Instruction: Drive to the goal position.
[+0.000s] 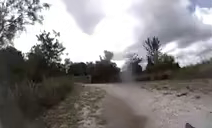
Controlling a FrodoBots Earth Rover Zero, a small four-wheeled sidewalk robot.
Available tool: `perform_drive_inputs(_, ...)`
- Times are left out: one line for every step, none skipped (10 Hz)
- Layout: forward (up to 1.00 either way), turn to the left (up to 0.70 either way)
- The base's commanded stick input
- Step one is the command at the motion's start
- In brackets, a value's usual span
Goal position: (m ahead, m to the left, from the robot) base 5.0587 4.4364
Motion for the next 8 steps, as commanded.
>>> perform_drive_inputs(0.6, 0.0)
perform_drive_inputs(0.6, 0.0)
perform_drive_inputs(0.6, 0.0)
perform_drive_inputs(0.6, 0.0)
perform_drive_inputs(0.6, 0.0)
perform_drive_inputs(0.6, 0.0)
perform_drive_inputs(0.6, 0.0)
perform_drive_inputs(0.6, 0.0)
